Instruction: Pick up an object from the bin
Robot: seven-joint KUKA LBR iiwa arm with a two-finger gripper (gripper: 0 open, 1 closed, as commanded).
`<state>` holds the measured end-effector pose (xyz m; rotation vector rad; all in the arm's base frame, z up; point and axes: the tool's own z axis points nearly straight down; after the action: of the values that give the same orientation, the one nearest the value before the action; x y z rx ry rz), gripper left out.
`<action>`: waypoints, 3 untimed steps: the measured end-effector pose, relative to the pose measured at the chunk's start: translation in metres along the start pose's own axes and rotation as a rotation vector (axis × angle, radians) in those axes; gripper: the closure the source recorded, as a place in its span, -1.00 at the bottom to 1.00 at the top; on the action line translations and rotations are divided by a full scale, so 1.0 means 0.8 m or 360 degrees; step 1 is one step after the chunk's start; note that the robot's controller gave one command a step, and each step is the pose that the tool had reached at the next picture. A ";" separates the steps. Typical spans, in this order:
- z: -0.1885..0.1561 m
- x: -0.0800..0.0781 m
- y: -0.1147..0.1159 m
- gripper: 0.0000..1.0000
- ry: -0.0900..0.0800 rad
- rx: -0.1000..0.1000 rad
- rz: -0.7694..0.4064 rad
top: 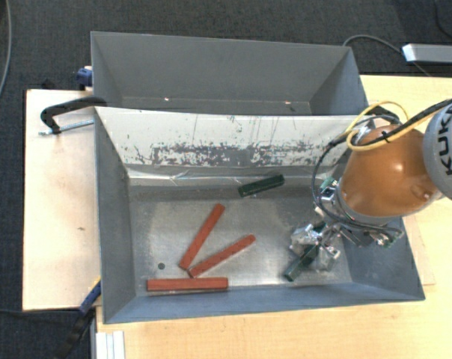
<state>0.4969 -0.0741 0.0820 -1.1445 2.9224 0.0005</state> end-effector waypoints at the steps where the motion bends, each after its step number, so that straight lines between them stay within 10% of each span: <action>1: -0.007 -0.001 -0.001 1.00 -0.0003 0.0004 0.0000; 3: -0.016 -0.001 0.000 1.00 -0.0001 0.0001 0.0001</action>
Offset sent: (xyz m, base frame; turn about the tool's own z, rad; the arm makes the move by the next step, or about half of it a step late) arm -0.0002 0.0001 0.0026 0.0000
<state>0.4976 -0.0736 0.0949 -1.1434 2.9219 0.0000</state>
